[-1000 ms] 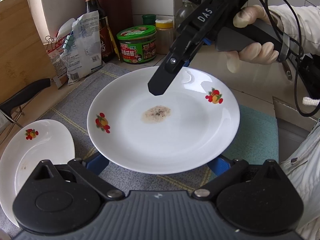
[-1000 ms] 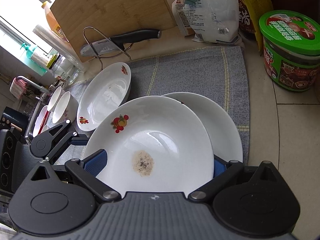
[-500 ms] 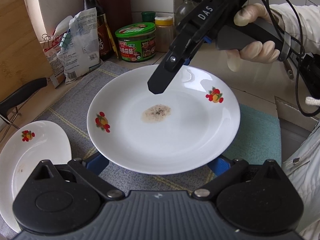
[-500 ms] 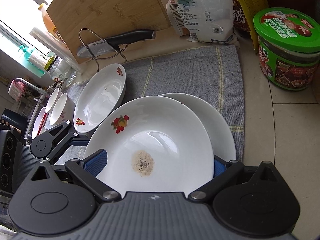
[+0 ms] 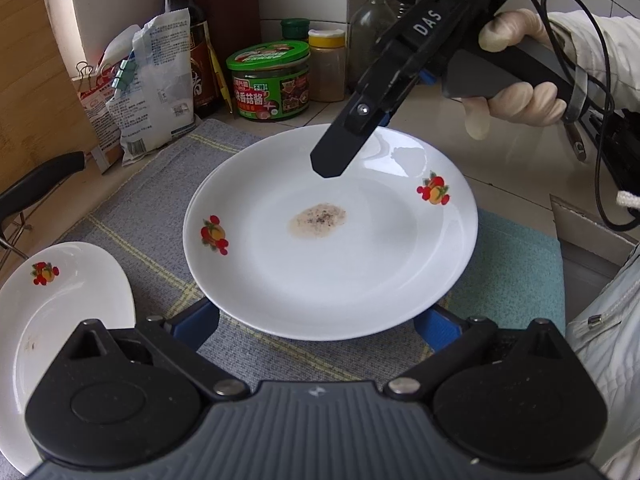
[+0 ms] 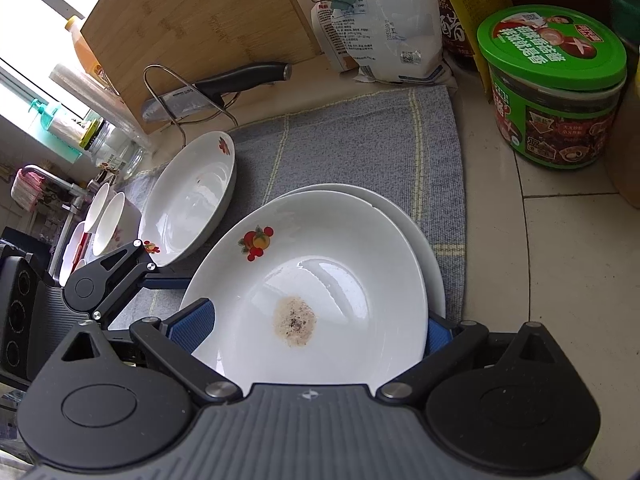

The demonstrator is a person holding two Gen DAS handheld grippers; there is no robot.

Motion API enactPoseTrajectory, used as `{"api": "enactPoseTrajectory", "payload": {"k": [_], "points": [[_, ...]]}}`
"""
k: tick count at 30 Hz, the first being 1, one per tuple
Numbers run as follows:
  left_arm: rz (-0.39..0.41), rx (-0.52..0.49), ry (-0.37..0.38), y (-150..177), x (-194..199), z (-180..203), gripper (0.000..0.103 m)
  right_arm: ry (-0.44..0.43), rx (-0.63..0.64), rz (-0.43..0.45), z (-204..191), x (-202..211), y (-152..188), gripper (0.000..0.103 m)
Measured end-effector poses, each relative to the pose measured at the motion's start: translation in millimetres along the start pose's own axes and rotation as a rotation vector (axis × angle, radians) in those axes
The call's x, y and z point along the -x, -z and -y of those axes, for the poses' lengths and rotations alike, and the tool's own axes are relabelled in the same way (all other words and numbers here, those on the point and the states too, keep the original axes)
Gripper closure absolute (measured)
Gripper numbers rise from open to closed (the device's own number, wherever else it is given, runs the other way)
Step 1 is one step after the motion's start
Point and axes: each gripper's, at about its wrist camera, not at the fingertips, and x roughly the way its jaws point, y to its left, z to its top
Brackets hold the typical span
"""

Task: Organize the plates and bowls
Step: 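Lower the stained flat plate onto the white plate with the right tool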

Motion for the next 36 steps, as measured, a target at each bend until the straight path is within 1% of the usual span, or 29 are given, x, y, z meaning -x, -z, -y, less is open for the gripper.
{"api": "enactPoseTrajectory", "payload": {"k": [9, 27, 31, 36], "points": [[-0.005, -0.016, -0.006, 2, -1, 0, 0.0, 0.011, 0.001, 0.011, -2, 6, 3, 0.0], [0.032, -0.057, -0.003, 5, 4, 7, 0.001, 0.05, -0.016, 0.044, -6, 21, 17, 0.0], [0.043, -0.064, -0.004, 8, 7, 11, 0.001, 0.07, -0.022, 0.048, -8, 22, 20, 0.0], [0.064, -0.06, -0.005, 14, 15, 13, 0.001, 0.123, -0.024, 0.052, -14, 24, 26, 0.0]]}}
